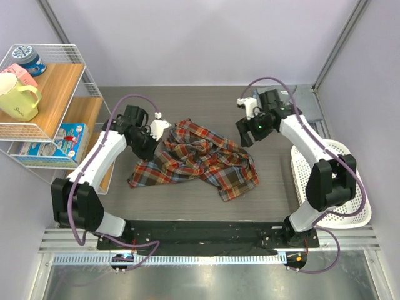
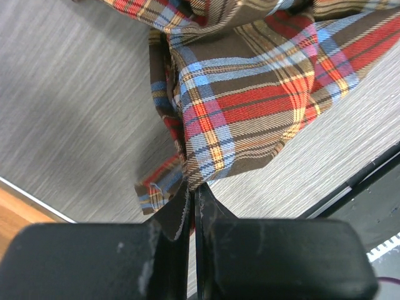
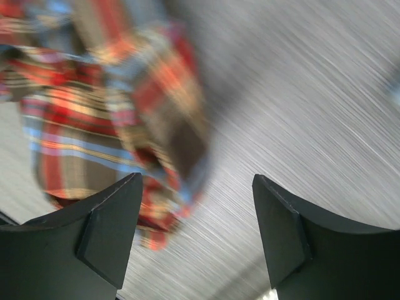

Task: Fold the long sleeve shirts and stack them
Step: Flatten the shirt out

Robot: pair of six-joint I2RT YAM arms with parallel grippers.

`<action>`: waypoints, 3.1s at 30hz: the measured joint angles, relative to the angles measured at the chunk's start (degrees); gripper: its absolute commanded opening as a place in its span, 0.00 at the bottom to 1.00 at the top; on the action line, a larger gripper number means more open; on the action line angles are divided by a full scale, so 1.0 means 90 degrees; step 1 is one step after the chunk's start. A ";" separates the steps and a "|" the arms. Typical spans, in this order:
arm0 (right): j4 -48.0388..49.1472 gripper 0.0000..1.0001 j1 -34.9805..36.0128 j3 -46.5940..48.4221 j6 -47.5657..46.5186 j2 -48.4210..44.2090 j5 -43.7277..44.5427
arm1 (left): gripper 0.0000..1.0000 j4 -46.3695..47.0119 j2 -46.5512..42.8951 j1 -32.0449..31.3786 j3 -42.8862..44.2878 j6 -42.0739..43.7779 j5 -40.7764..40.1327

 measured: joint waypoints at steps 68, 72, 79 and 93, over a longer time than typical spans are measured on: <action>-0.1829 0.01 -0.0981 0.1022 -0.1518 0.0889 0.0117 | 0.72 0.1362 0.5656 0.0063 0.5183 -0.2149 0.2098; -0.1826 0.01 -0.0979 0.1005 -0.1511 0.0850 0.0068 | 0.46 0.1683 0.5884 -0.0034 0.5005 -0.2990 0.2565; -0.1843 0.01 -0.0979 0.0736 -0.1515 0.0668 0.0075 | 0.00 0.2212 0.5926 -0.0097 0.4765 -0.3801 0.2839; -0.1700 0.68 -0.1348 0.0510 -0.1467 0.0668 -0.0274 | 0.00 0.2501 0.3174 -0.0219 0.4792 -0.2295 0.2844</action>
